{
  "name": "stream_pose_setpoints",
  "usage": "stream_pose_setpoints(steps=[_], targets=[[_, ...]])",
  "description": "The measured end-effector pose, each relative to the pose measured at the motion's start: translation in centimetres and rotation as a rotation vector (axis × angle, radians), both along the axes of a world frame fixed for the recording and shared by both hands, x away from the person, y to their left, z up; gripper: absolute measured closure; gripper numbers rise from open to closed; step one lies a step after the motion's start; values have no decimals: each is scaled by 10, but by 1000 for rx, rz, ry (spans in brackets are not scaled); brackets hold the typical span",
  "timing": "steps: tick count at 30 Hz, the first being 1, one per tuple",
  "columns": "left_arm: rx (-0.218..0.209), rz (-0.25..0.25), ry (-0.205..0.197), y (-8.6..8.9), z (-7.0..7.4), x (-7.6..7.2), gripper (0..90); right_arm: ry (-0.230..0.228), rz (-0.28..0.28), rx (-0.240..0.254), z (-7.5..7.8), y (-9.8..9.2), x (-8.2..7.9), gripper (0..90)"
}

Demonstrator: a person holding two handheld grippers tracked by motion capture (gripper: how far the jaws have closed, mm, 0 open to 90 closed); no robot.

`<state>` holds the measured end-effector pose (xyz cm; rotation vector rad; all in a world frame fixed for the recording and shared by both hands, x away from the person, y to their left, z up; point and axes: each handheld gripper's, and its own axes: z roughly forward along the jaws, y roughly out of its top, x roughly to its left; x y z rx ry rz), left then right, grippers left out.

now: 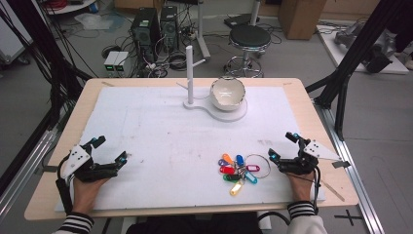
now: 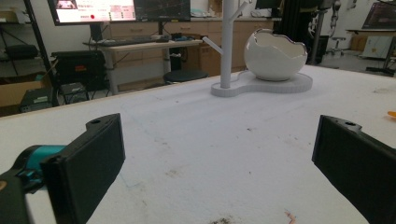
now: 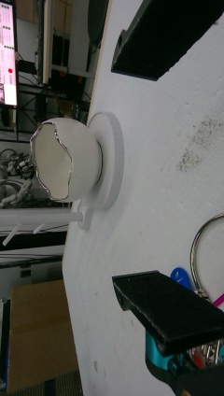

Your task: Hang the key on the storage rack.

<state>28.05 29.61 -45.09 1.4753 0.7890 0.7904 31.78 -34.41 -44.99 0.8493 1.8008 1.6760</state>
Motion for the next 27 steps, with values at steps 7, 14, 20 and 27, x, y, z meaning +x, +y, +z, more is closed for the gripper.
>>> stream_pose_setpoints(steps=[7,14,20,27], targets=[[1,-3,0,0,0,0,30,-6,-5,-7,0,0,0,10],[-4,1,1,0,0,0,30,-2,-13,-8,0,1,-1,10],[-8,1,7,0,0,1,30,11,-23,-8,1,1,0,10],[-5,5,7,-1,0,1,30,15,-17,-26,16,4,-2,10]])
